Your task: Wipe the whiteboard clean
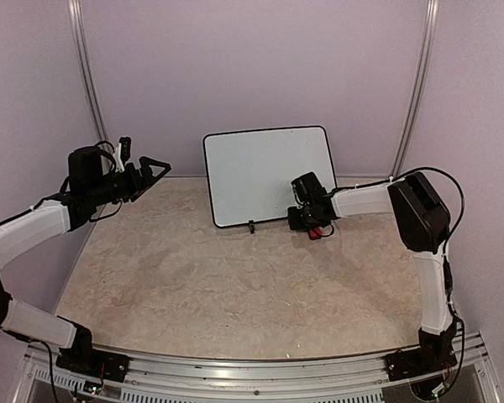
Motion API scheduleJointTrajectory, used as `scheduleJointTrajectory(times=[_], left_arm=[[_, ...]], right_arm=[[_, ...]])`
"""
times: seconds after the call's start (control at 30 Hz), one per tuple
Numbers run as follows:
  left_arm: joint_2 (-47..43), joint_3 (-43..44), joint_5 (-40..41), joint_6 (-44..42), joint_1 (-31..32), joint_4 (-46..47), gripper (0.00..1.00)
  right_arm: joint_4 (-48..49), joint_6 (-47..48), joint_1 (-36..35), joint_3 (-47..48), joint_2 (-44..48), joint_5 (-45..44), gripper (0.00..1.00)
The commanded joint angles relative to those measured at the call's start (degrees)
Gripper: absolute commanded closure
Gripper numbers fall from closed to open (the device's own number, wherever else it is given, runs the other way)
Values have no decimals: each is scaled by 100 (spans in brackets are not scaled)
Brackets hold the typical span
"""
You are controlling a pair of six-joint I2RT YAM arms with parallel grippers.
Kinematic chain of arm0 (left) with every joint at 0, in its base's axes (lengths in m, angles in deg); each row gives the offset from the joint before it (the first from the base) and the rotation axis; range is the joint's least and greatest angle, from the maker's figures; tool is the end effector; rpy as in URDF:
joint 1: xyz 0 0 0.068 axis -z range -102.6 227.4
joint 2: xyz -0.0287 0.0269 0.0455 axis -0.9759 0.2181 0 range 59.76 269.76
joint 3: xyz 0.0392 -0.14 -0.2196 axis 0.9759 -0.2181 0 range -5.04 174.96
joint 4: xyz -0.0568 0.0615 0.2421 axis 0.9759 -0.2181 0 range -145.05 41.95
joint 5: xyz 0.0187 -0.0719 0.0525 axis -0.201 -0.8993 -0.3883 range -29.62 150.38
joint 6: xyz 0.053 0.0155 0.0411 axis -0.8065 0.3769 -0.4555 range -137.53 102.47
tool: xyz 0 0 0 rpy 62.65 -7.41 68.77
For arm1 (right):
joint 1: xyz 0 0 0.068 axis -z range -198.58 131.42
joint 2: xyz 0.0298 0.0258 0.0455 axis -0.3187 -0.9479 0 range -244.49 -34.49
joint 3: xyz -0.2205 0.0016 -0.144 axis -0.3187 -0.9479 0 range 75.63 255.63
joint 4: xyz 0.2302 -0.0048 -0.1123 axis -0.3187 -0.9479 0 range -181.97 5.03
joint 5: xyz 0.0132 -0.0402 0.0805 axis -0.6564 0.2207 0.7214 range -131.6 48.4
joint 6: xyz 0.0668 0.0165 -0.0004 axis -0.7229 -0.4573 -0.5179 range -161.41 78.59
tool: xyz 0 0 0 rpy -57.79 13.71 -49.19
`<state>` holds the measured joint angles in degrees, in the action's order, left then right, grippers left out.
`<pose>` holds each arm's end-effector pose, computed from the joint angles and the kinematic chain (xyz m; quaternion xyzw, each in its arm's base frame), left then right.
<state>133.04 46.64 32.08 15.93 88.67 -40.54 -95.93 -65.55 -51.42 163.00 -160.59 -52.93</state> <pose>0.2997 -0.0866 0.2947 0.0004 0.7793 -0.4051 0.4782 0.4068 0.2497 0.1180 -0.0369 0.9341 0.0821 0.3456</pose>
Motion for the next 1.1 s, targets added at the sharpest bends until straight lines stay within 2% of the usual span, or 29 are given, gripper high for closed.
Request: scheduleJointTrajectory(times=[0.0, 0.2, 0.7, 1.07], left_arm=[[-32, -62, -108, 37, -39, 119, 1], [-28, -62, -153, 45, -37, 137, 1], [3, -83, -209, 65, -37, 203, 1], [18, -90, -262, 83, -39, 242, 1]], right_arm=[[-381, -481, 351, 116, -204, -631, 100], [-620, -756, 658, 44, -105, -989, 100], [-650, -1908, 1646, -1105, 588, -1227, 100], [-1222, -2719, 1878, -1311, 833, -1929, 100]])
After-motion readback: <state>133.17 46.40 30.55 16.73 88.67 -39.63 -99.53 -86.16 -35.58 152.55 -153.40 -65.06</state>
